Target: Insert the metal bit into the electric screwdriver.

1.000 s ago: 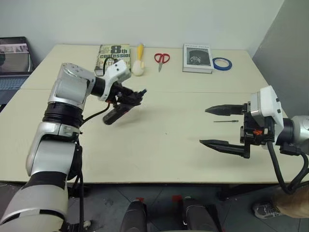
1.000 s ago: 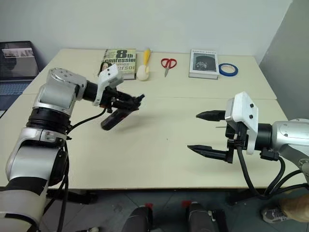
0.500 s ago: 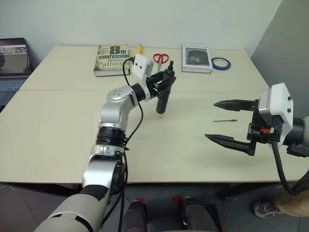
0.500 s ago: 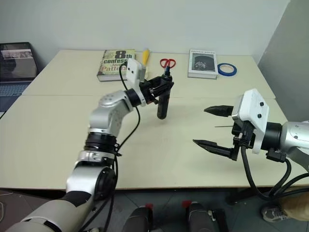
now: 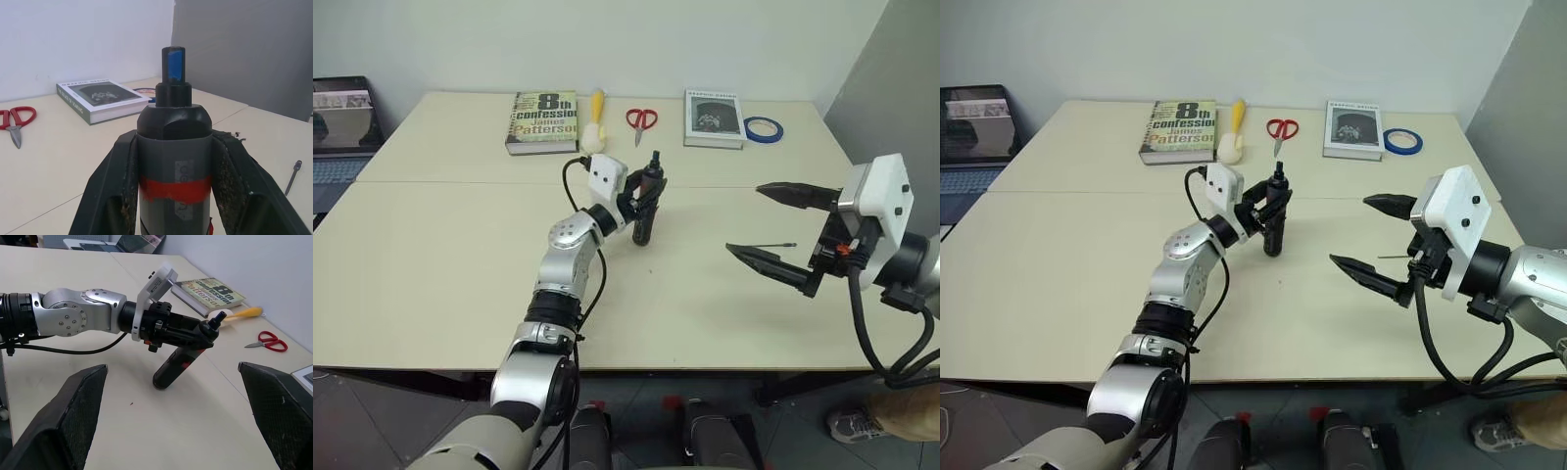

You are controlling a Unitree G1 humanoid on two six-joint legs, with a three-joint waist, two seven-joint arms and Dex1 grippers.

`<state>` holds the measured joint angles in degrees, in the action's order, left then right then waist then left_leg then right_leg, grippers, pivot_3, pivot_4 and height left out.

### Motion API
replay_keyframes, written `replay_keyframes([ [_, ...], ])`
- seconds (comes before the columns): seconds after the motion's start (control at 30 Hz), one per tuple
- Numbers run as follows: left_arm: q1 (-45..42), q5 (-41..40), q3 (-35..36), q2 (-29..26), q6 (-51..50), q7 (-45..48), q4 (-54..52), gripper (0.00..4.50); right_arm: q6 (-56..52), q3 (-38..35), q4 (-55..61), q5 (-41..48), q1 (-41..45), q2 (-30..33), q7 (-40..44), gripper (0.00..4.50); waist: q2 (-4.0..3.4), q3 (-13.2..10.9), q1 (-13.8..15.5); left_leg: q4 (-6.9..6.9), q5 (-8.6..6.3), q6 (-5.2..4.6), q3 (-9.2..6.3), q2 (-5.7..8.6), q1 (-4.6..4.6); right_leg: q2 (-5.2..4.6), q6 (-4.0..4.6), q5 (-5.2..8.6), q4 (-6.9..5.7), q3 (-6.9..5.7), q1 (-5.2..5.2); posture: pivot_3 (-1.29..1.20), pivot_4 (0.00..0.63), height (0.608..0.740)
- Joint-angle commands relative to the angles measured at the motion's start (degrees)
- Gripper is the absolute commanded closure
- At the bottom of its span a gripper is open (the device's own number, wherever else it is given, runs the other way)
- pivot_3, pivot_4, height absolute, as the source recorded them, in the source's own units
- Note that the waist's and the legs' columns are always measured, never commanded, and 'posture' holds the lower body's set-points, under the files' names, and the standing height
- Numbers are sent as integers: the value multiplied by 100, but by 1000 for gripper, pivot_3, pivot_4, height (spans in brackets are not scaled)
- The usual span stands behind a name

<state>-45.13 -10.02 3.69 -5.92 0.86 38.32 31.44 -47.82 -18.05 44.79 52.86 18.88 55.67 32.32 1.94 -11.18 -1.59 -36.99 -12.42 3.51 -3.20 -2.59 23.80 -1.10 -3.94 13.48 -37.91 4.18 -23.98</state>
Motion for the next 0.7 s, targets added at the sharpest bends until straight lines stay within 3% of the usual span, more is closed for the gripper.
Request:
replay_keyframes([
  [0.03, 90, -36, -122, -4, 88, 15, -319, 2847, 132, -129, 80, -7, 52, 45, -5, 0, 0, 0, 0, 0, 0, 0, 0, 0, -1, 0, 0, 0, -1, 0, 1, 0, 150, 740],
  [0.7, 865, -393, -86, -592, -679, -105, -1738, 2847, 364, -13, -35, -281, -50, 128, 488, 0, -1, 1, -28, 1, 4, -5, 0, -2, -21, 2, 4, -3, 0, -1, 16, 0, 150, 740],
])
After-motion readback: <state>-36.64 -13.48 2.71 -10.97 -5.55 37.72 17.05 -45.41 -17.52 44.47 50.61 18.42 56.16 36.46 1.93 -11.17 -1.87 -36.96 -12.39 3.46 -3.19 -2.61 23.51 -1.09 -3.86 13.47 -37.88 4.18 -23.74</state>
